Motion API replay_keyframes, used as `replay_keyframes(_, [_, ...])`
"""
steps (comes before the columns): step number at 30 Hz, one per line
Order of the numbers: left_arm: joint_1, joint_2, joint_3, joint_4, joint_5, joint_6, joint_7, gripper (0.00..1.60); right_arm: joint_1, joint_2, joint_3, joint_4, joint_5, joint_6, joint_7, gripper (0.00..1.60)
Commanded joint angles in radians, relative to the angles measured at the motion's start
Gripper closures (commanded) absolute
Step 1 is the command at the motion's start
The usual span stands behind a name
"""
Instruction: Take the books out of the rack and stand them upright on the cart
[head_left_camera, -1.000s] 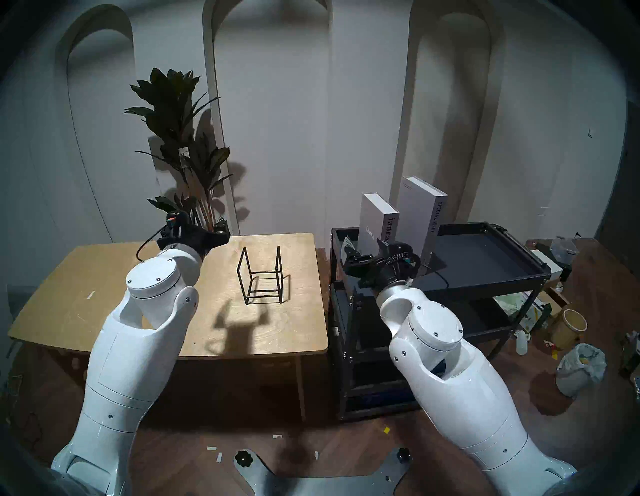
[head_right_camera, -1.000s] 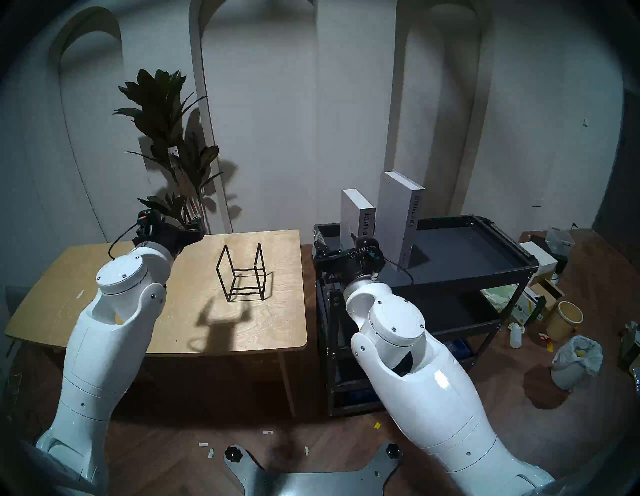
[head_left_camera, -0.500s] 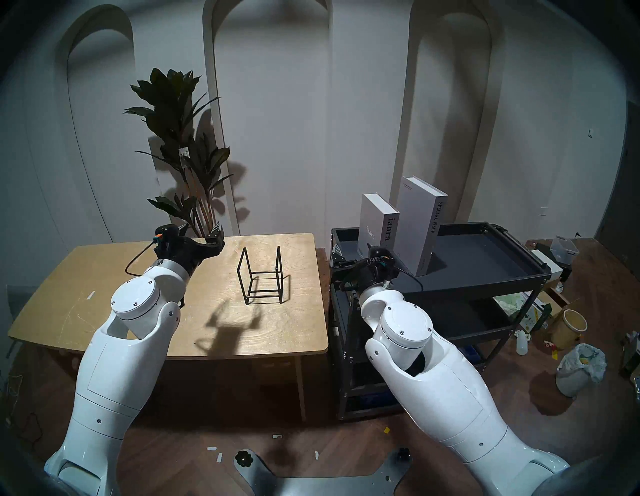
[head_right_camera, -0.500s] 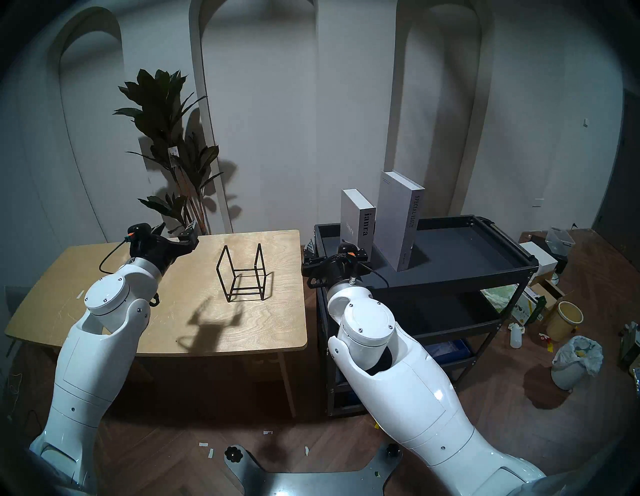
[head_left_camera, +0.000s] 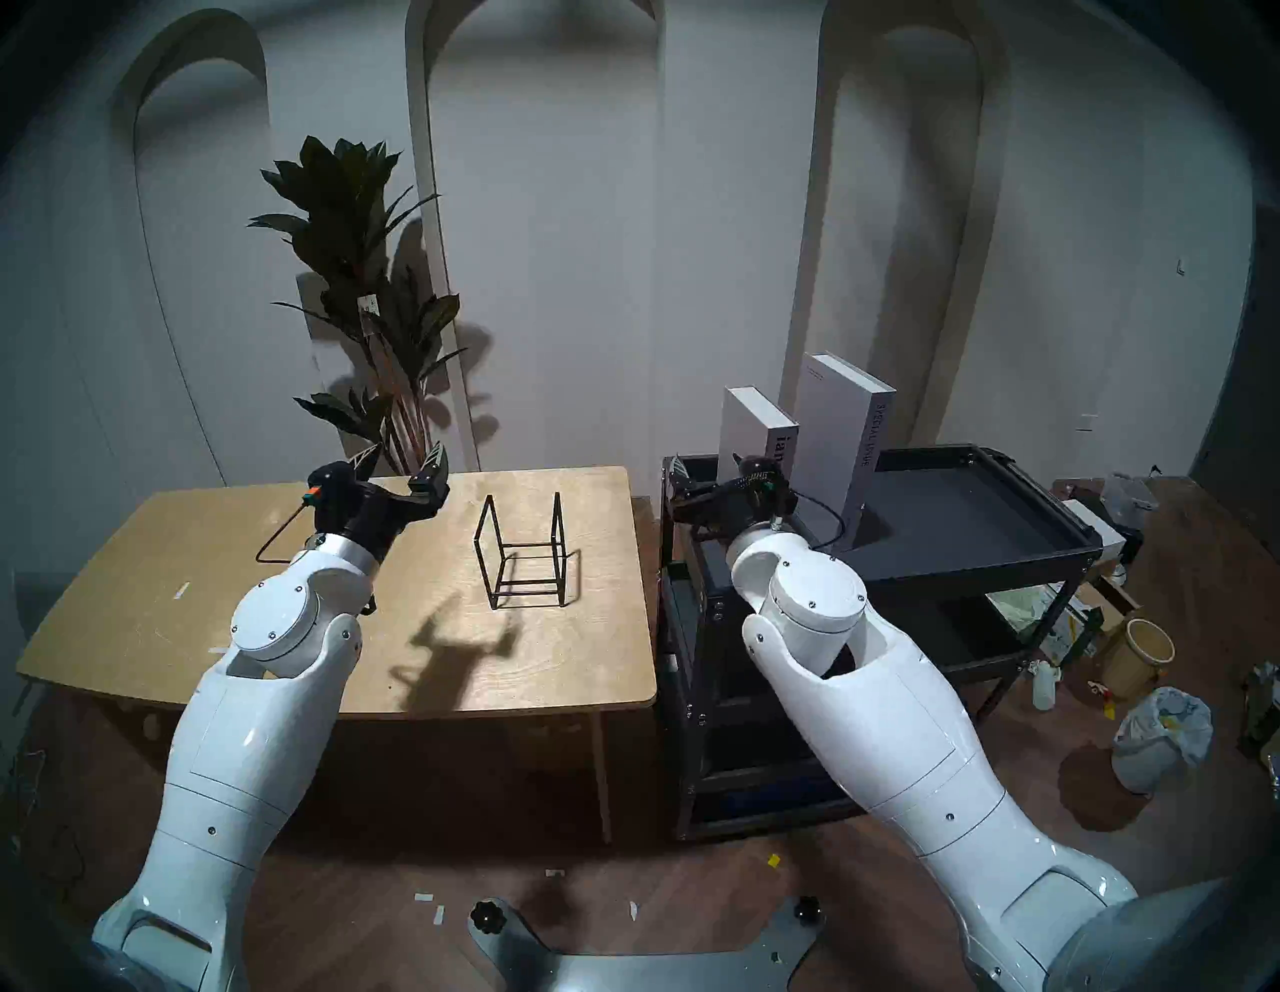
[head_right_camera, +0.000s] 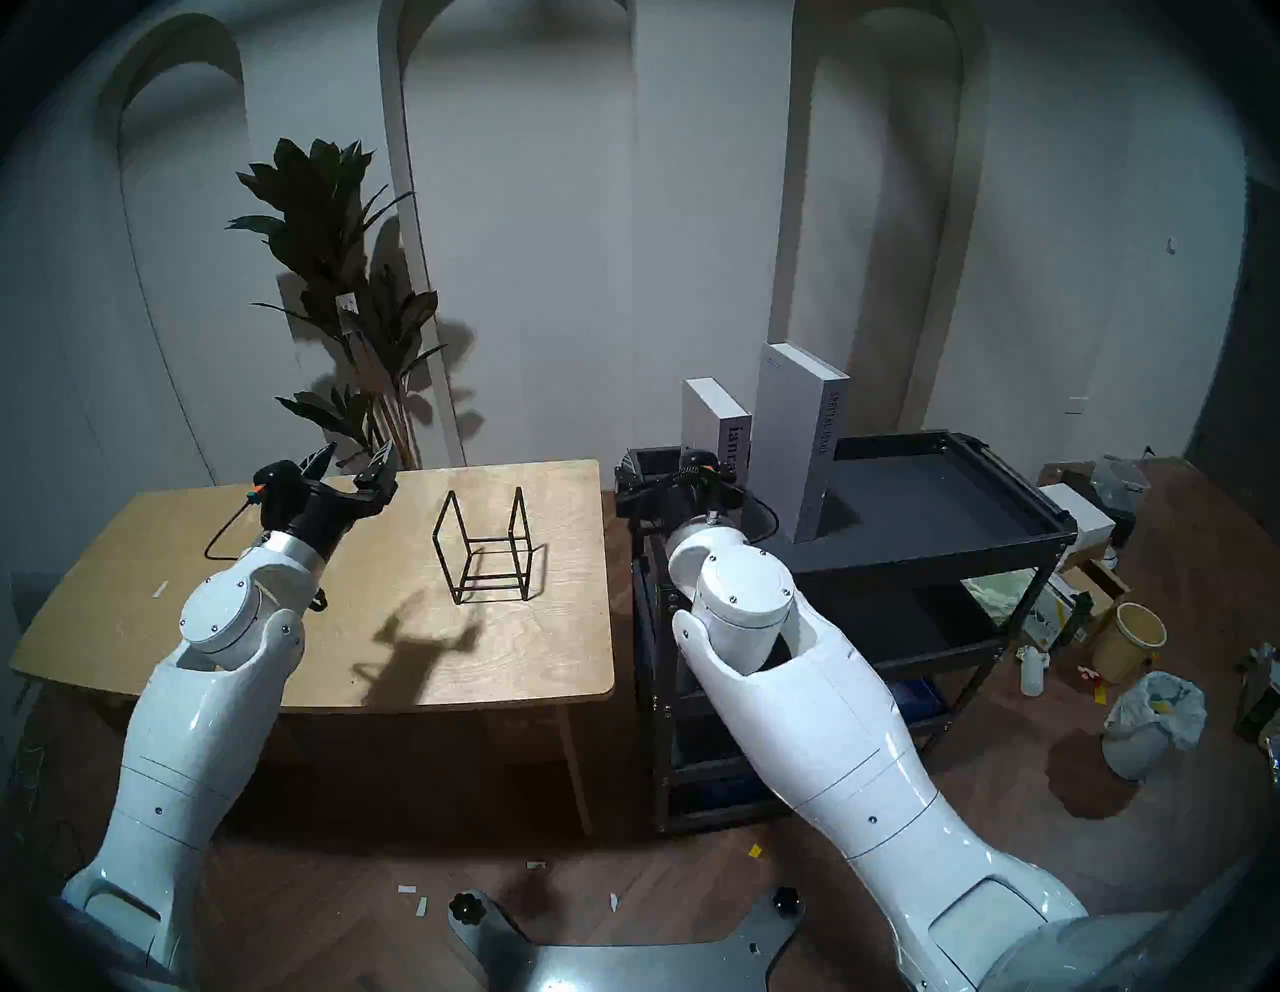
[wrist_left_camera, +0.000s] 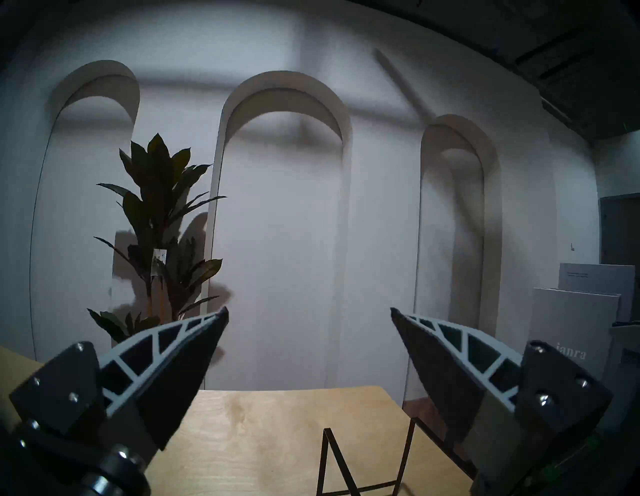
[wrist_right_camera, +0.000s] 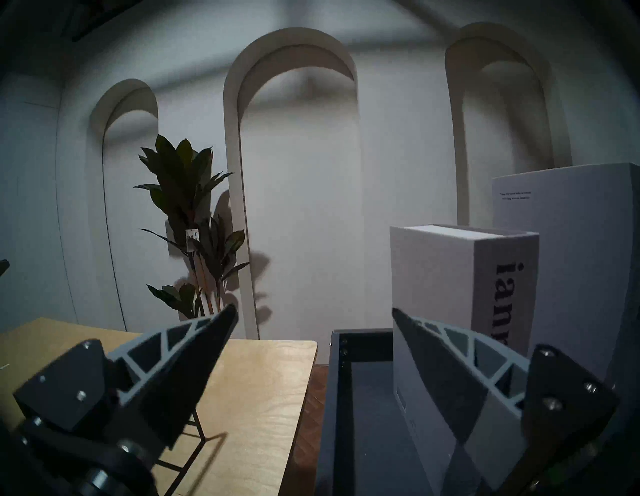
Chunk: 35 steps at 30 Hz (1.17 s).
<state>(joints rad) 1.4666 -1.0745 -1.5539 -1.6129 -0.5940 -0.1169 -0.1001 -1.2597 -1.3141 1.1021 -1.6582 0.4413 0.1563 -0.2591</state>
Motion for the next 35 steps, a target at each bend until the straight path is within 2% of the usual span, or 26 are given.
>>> replay_keyframes(1, [-0.086, -0.034, 0.014, 0.053, 0.021, -0.120, -0.053, 0.00, 0.040, 0.020, 0.020, -0.012, 0.041, -0.017, 0.083, 0.00])
replay_keyframes(4, [-0.104, -0.046, 0.025, 0.085, 0.029, -0.165, -0.057, 0.00, 0.033, 0.037, 0.023, -0.020, 0.049, -0.016, 0.112, 0.00])
replay_keyframes(6, [-0.111, -0.049, 0.028, 0.099, 0.031, -0.186, -0.065, 0.00, 0.034, 0.054, 0.007, -0.028, 0.019, -0.003, 0.109, 0.00])
replay_keyframes(9, [-0.118, -0.052, 0.031, 0.114, 0.033, -0.210, -0.073, 0.00, 0.035, 0.059, 0.007, -0.028, 0.021, -0.004, 0.117, 0.00])
replay_keyframes(16, [-0.127, -0.054, 0.034, 0.129, 0.051, -0.232, -0.073, 0.00, 0.035, 0.062, 0.006, -0.028, 0.019, -0.005, 0.125, 0.00])
replay_keyframes(18, [-0.118, -0.039, 0.029, 0.103, 0.013, -0.165, -0.089, 0.00, 0.035, 0.063, 0.006, -0.028, 0.019, -0.005, 0.127, 0.00])
replay_keyframes(20, [-0.110, -0.025, 0.028, 0.085, 0.025, -0.146, -0.088, 0.00, 0.035, 0.063, 0.007, -0.028, 0.018, -0.005, 0.128, 0.00])
replay_keyframes(21, [-0.101, -0.013, 0.030, 0.061, 0.036, -0.097, -0.067, 0.00, 0.035, 0.063, 0.007, -0.028, 0.018, -0.005, 0.128, 0.00])
replay_keyframes(27, [-0.100, -0.008, 0.032, 0.019, 0.064, 0.013, -0.002, 0.00, 0.035, 0.063, 0.008, -0.028, 0.017, -0.005, 0.131, 0.00])
replay_keyframes(35, [-0.099, -0.009, 0.031, 0.000, 0.069, 0.063, 0.022, 0.00, 0.033, 0.060, 0.010, -0.029, 0.015, -0.003, 0.133, 0.00])
